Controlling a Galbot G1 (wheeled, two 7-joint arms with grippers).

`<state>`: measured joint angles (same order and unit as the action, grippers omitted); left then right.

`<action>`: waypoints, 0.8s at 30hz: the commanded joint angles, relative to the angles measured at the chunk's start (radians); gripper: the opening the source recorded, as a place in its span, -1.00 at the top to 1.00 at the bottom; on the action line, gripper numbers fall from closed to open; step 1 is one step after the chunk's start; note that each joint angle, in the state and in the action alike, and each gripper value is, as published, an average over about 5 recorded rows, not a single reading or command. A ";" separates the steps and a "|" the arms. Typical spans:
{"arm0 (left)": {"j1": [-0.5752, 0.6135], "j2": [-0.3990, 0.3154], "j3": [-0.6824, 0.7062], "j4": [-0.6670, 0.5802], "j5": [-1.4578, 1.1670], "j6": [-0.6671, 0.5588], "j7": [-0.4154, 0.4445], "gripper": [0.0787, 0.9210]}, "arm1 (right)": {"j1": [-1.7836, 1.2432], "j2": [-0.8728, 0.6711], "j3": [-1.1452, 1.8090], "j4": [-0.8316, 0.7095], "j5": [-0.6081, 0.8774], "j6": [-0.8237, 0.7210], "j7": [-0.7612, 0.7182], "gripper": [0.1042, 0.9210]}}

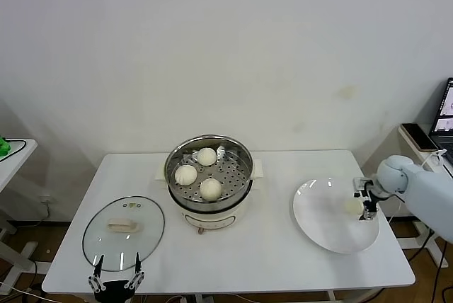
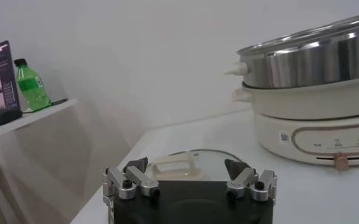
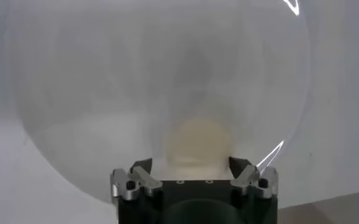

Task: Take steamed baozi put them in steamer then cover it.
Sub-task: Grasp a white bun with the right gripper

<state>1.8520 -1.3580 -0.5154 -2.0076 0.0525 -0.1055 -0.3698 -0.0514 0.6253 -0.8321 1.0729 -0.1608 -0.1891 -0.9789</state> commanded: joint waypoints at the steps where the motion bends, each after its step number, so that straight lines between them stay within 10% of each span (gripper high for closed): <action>1: -0.001 -0.002 0.002 -0.001 0.001 0.000 0.000 -0.77 | -0.010 0.007 0.016 -0.001 -0.001 -0.003 0.003 -0.48; 24: 0.001 -0.006 0.011 -0.003 0.013 -0.006 0.000 -0.77 | -0.003 -0.042 0.017 0.076 0.010 -0.032 0.022 -0.76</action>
<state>1.8540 -1.3637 -0.5052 -2.0100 0.0647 -0.1125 -0.3698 -0.0621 0.5897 -0.8144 1.1325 -0.1524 -0.2171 -0.9605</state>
